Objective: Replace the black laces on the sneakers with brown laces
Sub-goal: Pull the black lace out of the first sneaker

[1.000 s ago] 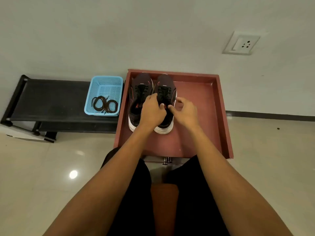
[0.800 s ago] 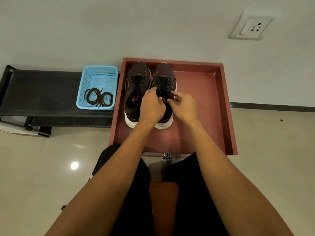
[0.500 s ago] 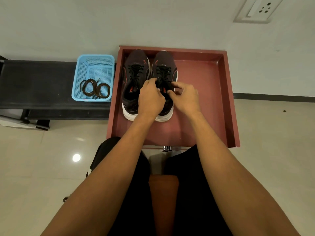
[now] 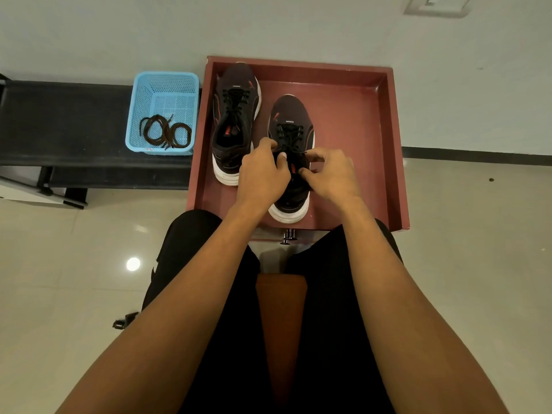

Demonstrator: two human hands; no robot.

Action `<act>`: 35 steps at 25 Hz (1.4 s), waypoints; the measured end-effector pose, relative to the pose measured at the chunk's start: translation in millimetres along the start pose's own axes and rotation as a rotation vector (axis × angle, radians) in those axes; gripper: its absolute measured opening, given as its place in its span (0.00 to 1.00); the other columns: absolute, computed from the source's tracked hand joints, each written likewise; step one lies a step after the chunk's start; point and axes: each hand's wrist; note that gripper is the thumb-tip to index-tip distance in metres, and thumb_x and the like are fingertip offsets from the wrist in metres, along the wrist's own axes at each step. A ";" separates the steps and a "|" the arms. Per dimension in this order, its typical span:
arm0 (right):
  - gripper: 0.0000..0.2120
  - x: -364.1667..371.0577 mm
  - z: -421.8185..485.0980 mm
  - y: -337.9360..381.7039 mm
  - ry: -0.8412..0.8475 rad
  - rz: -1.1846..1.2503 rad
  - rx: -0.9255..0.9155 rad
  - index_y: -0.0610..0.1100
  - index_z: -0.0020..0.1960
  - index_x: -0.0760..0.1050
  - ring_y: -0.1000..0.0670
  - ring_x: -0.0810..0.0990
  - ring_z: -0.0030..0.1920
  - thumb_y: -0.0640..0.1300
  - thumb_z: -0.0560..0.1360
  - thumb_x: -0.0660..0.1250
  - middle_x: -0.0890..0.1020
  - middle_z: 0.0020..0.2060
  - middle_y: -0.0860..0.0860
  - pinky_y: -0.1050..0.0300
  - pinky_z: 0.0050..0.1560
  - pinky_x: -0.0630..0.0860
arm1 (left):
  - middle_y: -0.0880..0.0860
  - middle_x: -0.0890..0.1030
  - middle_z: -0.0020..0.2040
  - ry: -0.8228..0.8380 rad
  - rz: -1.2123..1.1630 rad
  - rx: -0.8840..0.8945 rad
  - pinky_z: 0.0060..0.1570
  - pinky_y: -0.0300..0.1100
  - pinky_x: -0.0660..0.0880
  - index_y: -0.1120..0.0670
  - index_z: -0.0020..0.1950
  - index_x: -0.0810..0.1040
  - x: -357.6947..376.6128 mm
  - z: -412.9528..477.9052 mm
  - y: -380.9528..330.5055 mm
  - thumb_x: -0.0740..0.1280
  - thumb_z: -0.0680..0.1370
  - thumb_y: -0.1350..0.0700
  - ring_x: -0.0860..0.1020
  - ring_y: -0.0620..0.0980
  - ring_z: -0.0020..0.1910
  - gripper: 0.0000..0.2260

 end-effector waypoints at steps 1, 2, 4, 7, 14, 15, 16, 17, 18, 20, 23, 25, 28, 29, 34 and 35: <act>0.16 -0.1 -4.3 -2.2 0.002 0.008 0.005 0.47 0.64 0.84 0.49 0.85 0.57 0.40 0.77 0.76 0.86 0.59 0.51 0.50 0.64 0.81 | 0.54 0.84 0.58 -0.001 -0.009 0.002 0.53 0.40 0.76 0.57 0.67 0.77 -0.4 -3.5 0.1 0.66 0.84 0.53 0.83 0.52 0.56 0.13; 0.16 -0.4 -6.7 -3.6 0.002 0.015 0.005 0.47 0.63 0.84 0.49 0.85 0.57 0.40 0.77 0.76 0.86 0.58 0.51 0.50 0.64 0.81 | 0.53 0.85 0.57 -0.007 -0.015 0.012 0.52 0.39 0.76 0.56 0.65 0.78 -1.0 -6.3 -0.4 0.66 0.84 0.52 0.83 0.50 0.55 0.12; 0.15 -2.1 -5.7 -5.0 0.012 0.018 0.014 0.47 0.62 0.84 0.50 0.85 0.57 0.40 0.76 0.77 0.86 0.57 0.52 0.49 0.63 0.81 | 0.50 0.85 0.53 -0.028 -0.014 0.036 0.52 0.39 0.78 0.54 0.61 0.81 -2.8 -7.8 -0.2 0.67 0.84 0.52 0.83 0.47 0.51 0.09; 0.16 -6.5 6.4 -3.7 0.054 0.098 0.068 0.46 0.61 0.85 0.51 0.85 0.55 0.43 0.74 0.79 0.86 0.53 0.52 0.46 0.58 0.84 | 0.47 0.85 0.47 -0.068 0.009 0.056 0.54 0.45 0.81 0.52 0.54 0.84 -5.2 -2.1 1.7 0.68 0.83 0.53 0.83 0.45 0.47 0.06; 0.17 -6.7 11.3 -9.3 0.038 0.105 -0.022 0.50 0.59 0.85 0.56 0.84 0.48 0.49 0.72 0.82 0.84 0.47 0.56 0.64 0.48 0.80 | 0.42 0.85 0.43 -0.098 -0.038 0.095 0.49 0.31 0.77 0.50 0.49 0.86 -6.1 3.4 6.7 0.70 0.81 0.54 0.82 0.38 0.44 0.05; 0.17 -5.0 12.9 -9.4 0.025 0.073 -0.045 0.50 0.59 0.85 0.57 0.83 0.46 0.49 0.71 0.82 0.84 0.47 0.56 0.69 0.45 0.77 | 0.41 0.85 0.43 -0.101 -0.058 0.094 0.48 0.29 0.76 0.50 0.49 0.86 -6.8 5.0 6.2 0.70 0.81 0.54 0.82 0.37 0.44 0.05; 0.17 -4.4 15.2 -8.4 0.010 0.053 -0.064 0.50 0.58 0.84 0.58 0.83 0.44 0.49 0.71 0.82 0.84 0.47 0.56 0.73 0.41 0.75 | 0.41 0.85 0.42 -0.098 -0.079 0.088 0.47 0.27 0.76 0.50 0.49 0.86 -7.1 6.6 5.0 0.70 0.81 0.53 0.82 0.36 0.44 0.05; 0.16 -4.3 17.9 -6.6 -0.003 0.046 -0.079 0.50 0.58 0.85 0.59 0.82 0.43 0.48 0.71 0.82 0.84 0.46 0.55 0.75 0.39 0.74 | 0.41 0.85 0.42 -0.093 -0.100 0.078 0.46 0.27 0.76 0.50 0.49 0.86 -7.5 8.2 3.7 0.70 0.81 0.53 0.82 0.35 0.44 0.05; 0.16 -4.3 20.4 -5.5 -0.008 0.050 -0.089 0.50 0.57 0.85 0.59 0.82 0.41 0.47 0.71 0.82 0.85 0.46 0.55 0.76 0.39 0.74 | 0.41 0.85 0.41 -0.084 -0.121 0.068 0.46 0.27 0.77 0.50 0.49 0.86 -6.9 10.3 3.0 0.70 0.81 0.53 0.82 0.35 0.43 0.05; 0.15 -4.7 22.3 -5.0 -0.004 0.058 -0.106 0.51 0.56 0.85 0.58 0.83 0.41 0.46 0.71 0.82 0.85 0.45 0.54 0.74 0.40 0.75 | 0.42 0.85 0.41 -0.067 -0.158 0.054 0.46 0.31 0.78 0.50 0.48 0.86 -5.7 13.5 2.7 0.70 0.80 0.53 0.82 0.36 0.43 0.06; 0.15 -4.2 21.4 -7.9 0.009 0.057 -0.116 0.52 0.56 0.85 0.57 0.84 0.40 0.45 0.71 0.82 0.85 0.44 0.55 0.73 0.39 0.75 | 0.44 0.85 0.40 -0.072 -0.241 0.033 0.47 0.39 0.81 0.50 0.47 0.85 -7.8 17.2 1.9 0.68 0.80 0.53 0.83 0.39 0.40 0.06; 0.15 -4.4 21.2 -8.7 0.010 0.055 -0.122 0.53 0.56 0.85 0.58 0.84 0.39 0.45 0.71 0.82 0.85 0.44 0.55 0.73 0.39 0.75 | 0.44 0.86 0.41 -0.087 -0.343 0.018 0.46 0.42 0.82 0.50 0.47 0.84 -11.7 20.3 1.1 0.68 0.81 0.53 0.84 0.41 0.41 0.07; 0.15 -5.1 21.9 -8.0 0.007 0.055 -0.140 0.54 0.56 0.85 0.58 0.84 0.40 0.46 0.71 0.82 0.85 0.45 0.55 0.68 0.42 0.79 | 0.50 0.86 0.43 -0.086 -0.554 0.026 0.40 0.42 0.80 0.55 0.49 0.83 -16.4 23.8 -1.2 0.67 0.83 0.56 0.84 0.46 0.41 0.07; 0.14 -5.0 21.8 -7.4 0.008 0.057 -0.143 0.54 0.55 0.85 0.57 0.84 0.40 0.46 0.72 0.82 0.85 0.45 0.55 0.67 0.43 0.80 | 0.52 0.85 0.42 -0.087 -0.629 0.043 0.39 0.42 0.79 0.56 0.48 0.82 -18.4 24.7 -1.9 0.66 0.83 0.56 0.83 0.48 0.41 0.07; 0.13 -3.7 20.8 -5.6 0.005 0.073 -0.160 0.55 0.53 0.85 0.57 0.84 0.39 0.43 0.72 0.82 0.86 0.44 0.54 0.67 0.43 0.81 | 0.54 0.84 0.43 -0.067 -0.867 0.084 0.43 0.46 0.80 0.59 0.50 0.80 -24.9 28.2 -2.9 0.66 0.85 0.58 0.86 0.57 0.46 0.07; 0.12 -3.7 20.5 -5.0 0.002 0.075 -0.164 0.55 0.53 0.85 0.57 0.84 0.39 0.43 0.72 0.81 0.86 0.43 0.55 0.66 0.44 0.81 | 0.56 0.84 0.45 -0.044 -0.838 0.073 0.45 0.47 0.82 0.60 0.51 0.80 -23.1 28.6 -1.6 0.67 0.84 0.58 0.87 0.56 0.48 0.06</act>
Point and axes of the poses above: each hand's wrist, its own z-axis towards the middle knuckle, its own x-axis out of the palm, y = z × x
